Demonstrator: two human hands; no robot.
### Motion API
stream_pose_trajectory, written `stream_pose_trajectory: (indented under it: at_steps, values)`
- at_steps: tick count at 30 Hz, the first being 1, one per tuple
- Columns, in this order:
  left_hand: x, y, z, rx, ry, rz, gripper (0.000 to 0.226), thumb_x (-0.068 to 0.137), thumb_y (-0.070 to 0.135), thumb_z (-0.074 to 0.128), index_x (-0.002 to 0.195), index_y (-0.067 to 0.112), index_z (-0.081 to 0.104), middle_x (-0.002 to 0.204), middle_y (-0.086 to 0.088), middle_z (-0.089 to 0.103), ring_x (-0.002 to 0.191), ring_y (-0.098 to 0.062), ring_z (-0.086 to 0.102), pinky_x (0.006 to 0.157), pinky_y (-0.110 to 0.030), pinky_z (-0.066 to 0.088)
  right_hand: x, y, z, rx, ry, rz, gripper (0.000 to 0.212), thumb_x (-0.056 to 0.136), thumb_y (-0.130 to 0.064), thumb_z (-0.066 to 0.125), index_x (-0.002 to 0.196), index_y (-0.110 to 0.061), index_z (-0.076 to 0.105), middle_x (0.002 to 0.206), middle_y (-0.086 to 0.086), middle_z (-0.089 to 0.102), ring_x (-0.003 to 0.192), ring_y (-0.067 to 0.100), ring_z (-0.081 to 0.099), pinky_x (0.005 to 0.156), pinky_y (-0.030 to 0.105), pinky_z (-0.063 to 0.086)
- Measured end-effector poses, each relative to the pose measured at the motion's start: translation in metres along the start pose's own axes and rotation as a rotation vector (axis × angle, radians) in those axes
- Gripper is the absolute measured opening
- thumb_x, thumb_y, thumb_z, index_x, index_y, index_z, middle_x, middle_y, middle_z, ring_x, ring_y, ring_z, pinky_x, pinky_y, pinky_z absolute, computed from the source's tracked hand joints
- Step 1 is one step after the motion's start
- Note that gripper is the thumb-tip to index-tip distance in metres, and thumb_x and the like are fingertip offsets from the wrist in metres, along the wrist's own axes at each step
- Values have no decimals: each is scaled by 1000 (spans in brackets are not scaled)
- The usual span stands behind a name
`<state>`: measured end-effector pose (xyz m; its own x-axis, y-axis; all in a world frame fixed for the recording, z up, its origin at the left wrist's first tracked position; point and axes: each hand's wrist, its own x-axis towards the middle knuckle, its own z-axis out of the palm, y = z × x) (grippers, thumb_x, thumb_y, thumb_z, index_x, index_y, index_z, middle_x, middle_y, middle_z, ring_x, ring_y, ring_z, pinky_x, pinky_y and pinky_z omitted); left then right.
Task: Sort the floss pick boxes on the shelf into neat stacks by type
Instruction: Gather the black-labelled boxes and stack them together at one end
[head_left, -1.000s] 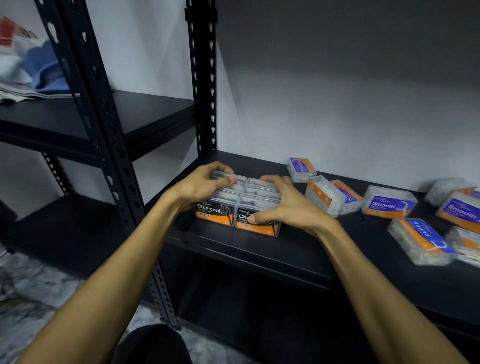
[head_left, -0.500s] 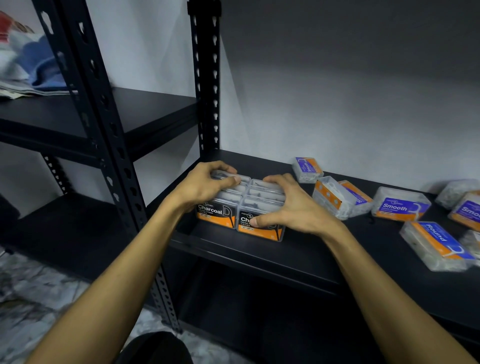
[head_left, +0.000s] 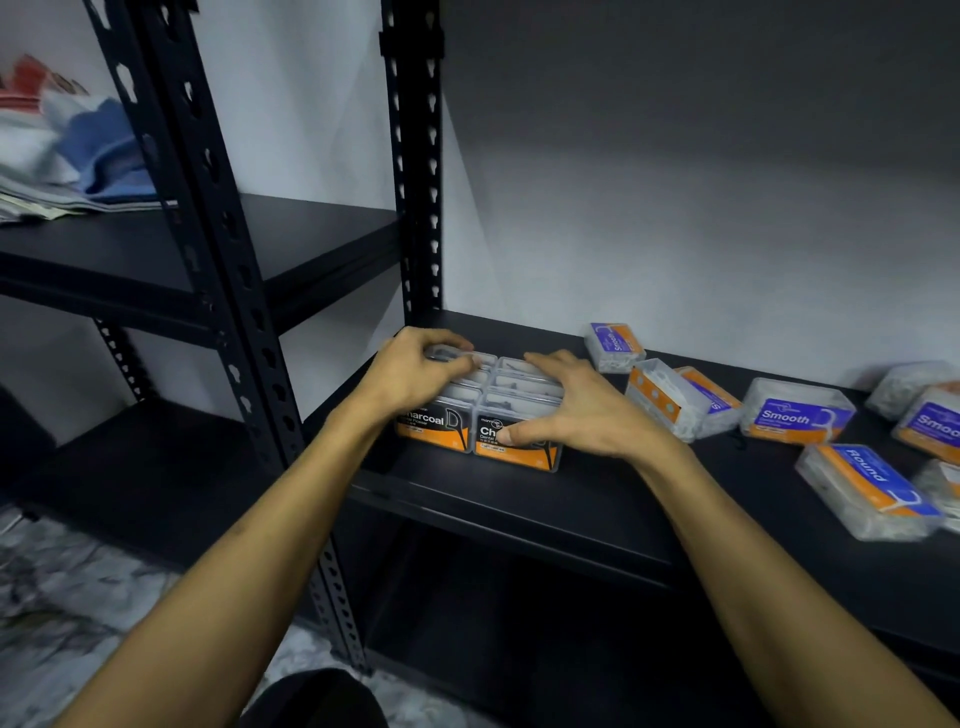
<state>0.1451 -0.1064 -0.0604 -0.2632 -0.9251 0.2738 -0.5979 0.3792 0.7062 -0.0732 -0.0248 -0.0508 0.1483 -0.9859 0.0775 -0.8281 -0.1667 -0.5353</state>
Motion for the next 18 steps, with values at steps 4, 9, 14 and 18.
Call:
stream_pose_trajectory:
  at_steps: [4, 9, 14, 18]
  values:
    - [-4, 4, -2, 201, 36, 48, 43, 80, 65, 61, 111, 39, 74, 132, 8, 64, 121, -17, 60, 102, -41, 48, -1, -5, -5, -65, -22, 8, 110, 64, -61, 81, 153, -23, 27, 148, -2, 36, 135, 18, 34, 110, 40, 36]
    - [-6, 22, -13, 666, 139, 243, 63, 81, 68, 48, 134, 36, 60, 144, 4, 56, 126, -28, 53, 99, -49, 44, -14, -8, -12, -65, -14, -21, 118, 62, -71, 76, 156, -29, 18, 162, -3, 16, 148, 18, 17, 119, 48, 23]
    - [-12, 60, -6, 628, 235, 341, 56, 82, 62, 49, 124, 28, 67, 131, 5, 65, 117, -25, 57, 97, -45, 45, -57, 26, -42, 213, 368, -90, 79, 76, -59, 73, 144, -31, 43, 145, -9, 43, 135, 7, 37, 109, 30, 32]
    - [-16, 115, 36, 448, 107, 381, 47, 81, 58, 49, 111, 29, 71, 122, 6, 68, 113, -23, 58, 89, -41, 51, -81, 88, -69, 40, 593, 38, 49, 87, -31, 70, 133, -20, 56, 125, -4, 59, 123, 19, 48, 101, 36, 40]
